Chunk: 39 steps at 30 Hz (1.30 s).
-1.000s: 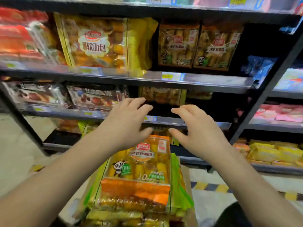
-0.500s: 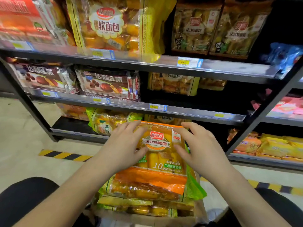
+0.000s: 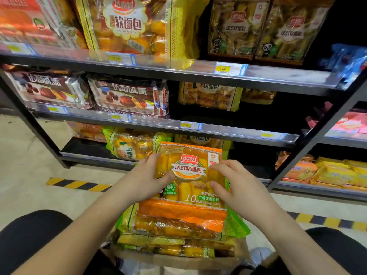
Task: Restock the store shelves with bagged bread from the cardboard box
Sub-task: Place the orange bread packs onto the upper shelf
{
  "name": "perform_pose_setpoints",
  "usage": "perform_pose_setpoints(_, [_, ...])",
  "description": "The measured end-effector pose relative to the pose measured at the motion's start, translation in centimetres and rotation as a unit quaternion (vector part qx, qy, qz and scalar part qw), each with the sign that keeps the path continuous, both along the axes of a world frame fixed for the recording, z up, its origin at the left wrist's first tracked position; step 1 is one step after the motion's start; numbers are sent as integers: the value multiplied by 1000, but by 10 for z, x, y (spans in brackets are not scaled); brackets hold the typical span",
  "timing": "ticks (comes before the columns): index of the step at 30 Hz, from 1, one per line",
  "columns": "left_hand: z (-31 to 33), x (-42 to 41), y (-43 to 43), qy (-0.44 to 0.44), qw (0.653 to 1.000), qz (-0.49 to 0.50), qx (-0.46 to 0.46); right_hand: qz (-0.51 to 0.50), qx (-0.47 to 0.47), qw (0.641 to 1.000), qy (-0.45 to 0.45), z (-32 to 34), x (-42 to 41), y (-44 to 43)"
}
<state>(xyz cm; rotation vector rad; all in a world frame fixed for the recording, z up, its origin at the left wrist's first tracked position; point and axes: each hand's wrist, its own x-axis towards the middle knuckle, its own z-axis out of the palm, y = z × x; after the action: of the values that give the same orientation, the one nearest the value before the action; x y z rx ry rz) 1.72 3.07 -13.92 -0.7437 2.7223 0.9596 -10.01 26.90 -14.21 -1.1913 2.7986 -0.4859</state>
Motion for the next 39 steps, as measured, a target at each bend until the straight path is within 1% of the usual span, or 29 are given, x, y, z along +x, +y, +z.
perform_pose_setpoints(3, [1, -3, 1, 10, 996, 44, 76, -3, -9, 1000, -17, -5, 1, -2])
perform_pose_setpoints(5, [2, -6, -2, -3, 988, 90, 127, -9, -26, 999, -40, -8, 1, -3])
perform_pose_setpoints(7, [-1, -9, -7, -20, 970, 134, 200, -23, -54, 996, -73, -10, 3, -5])
perform_pose_setpoints(9, [-7, -10, -10, -13, 947, 157, 279, -41, -87, 991, -94, -12, 4, -6])
perform_pose_setpoints(12, [-11, -8, -6, -1, 927, 159, 341, -64, -131, 983, -107, -12, 3, -6])
perform_pose_setpoints(15, [-14, -7, -3, 13, 911, 158, 381, -75, -155, 978, -115, -12, 4, -5])
perform_pose_setpoints(21, [-17, -1, -5, 99, 863, 210, 448, -67, -209, 967, -127, -15, 8, -8])
perform_pose_setpoints(23, [-13, 3, -8, 113, 859, 211, 453, -68, -225, 960, -154, -14, 7, -9])
perform_pose_setpoints(27, [0, 11, -23, 150, 854, 226, 443, -108, -266, 930, -231, -9, 1, -10])
perform_pose_setpoints(29, [4, 15, -36, 153, 849, 233, 449, -139, -235, 929, -250, -11, -2, -9])
perform_pose_setpoints(32, [2, 22, -56, 157, 840, 244, 458, -191, -134, 932, -277, -21, -7, -11])
perform_pose_setpoints(34, [-1, 26, -65, 157, 838, 250, 458, -214, -59, 924, -313, -29, -10, -15])
perform_pose_setpoints(35, [-2, 28, -68, 159, 838, 249, 459, -224, -39, 914, -336, -32, -11, -18])
perform_pose_setpoints(37, [-5, 31, -72, 160, 839, 250, 457, -240, -28, 892, -381, -40, -11, -24])
perform_pose_setpoints(39, [-7, 34, -73, 163, 839, 252, 453, -237, -30, 878, -414, -46, -9, -29])
